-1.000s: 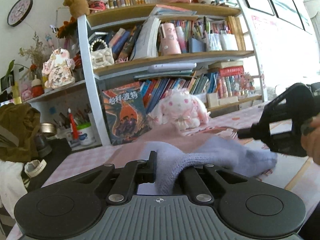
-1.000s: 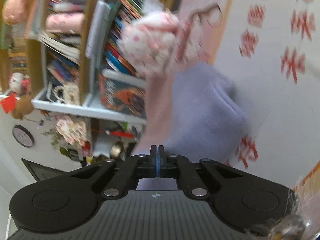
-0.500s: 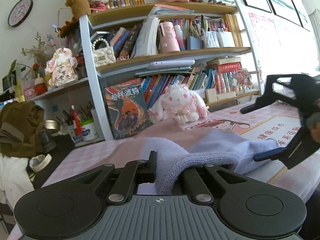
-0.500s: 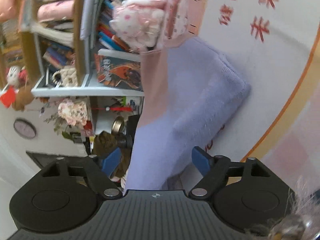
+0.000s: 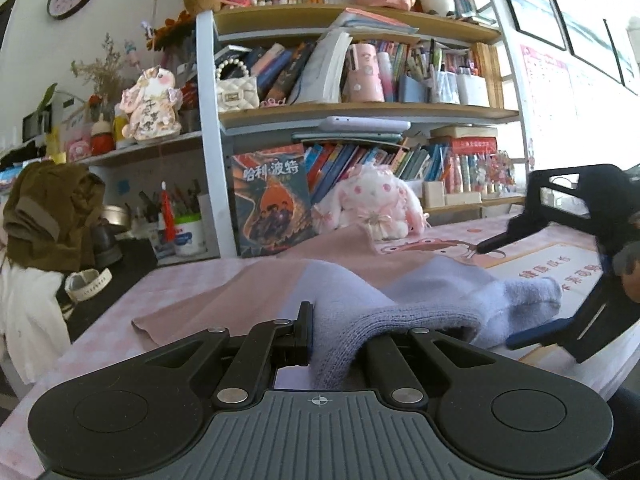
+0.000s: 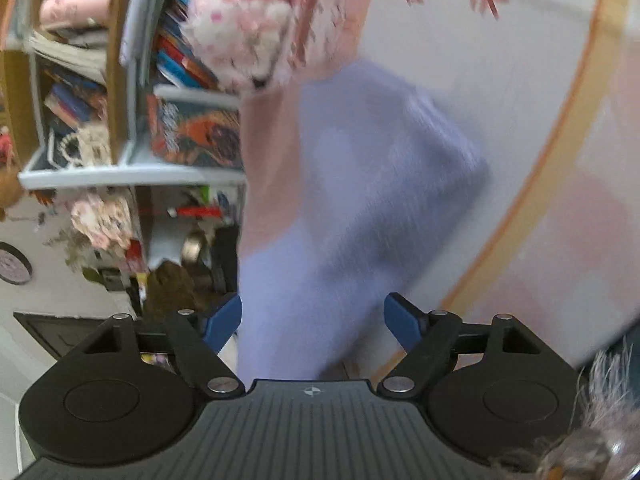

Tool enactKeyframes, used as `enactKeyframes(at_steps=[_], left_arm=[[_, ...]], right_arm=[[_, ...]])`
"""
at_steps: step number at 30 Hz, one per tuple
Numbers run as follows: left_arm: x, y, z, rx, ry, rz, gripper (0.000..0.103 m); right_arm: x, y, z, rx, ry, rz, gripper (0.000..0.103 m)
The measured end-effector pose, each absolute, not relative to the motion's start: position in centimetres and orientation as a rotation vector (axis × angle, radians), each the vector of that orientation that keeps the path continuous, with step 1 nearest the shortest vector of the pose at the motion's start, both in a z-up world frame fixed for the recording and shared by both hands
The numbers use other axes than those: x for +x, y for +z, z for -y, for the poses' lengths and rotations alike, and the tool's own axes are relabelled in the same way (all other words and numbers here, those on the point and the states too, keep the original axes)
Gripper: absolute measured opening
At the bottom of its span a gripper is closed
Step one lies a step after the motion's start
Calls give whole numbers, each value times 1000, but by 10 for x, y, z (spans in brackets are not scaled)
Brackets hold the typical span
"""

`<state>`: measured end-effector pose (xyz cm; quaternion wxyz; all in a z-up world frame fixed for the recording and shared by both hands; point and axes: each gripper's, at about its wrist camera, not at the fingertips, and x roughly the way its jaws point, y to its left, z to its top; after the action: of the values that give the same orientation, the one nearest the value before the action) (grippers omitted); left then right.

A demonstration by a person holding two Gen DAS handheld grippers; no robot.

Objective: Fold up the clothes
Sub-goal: 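Lift the sweater with both grippers and shake it open in the air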

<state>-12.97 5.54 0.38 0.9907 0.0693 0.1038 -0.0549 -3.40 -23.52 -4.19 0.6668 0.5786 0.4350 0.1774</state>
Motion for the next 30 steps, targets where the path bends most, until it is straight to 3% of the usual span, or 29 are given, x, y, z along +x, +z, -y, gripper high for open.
enactKeyframes(at_steps=[7, 9, 10, 17, 20, 25, 30], left_arm=[[-133, -7, -64, 133, -98, -230, 5], [-134, -8, -65, 130, -95, -233, 5], [-134, -8, -66, 127, -100, -233, 5], [-137, -3, -49, 155, -154, -222, 5], [-137, 8, -34, 167, -222, -190, 5], [-132, 47, 6, 179, -382, -23, 4], [-110, 98, 30, 6, -568, 103, 3]], right_arm=[[-16, -48, 230, 1347, 362, -952, 73], [-13, -45, 236, 1322, 345, -914, 56], [-13, -45, 239, 1309, 335, -896, 42], [-7, -43, 258, 1269, 358, -786, 18], [0, -17, 272, 1243, 421, -675, 14], [5, 77, 300, 1031, 517, -375, 12], [9, 163, 319, 873, 583, -130, 12]])
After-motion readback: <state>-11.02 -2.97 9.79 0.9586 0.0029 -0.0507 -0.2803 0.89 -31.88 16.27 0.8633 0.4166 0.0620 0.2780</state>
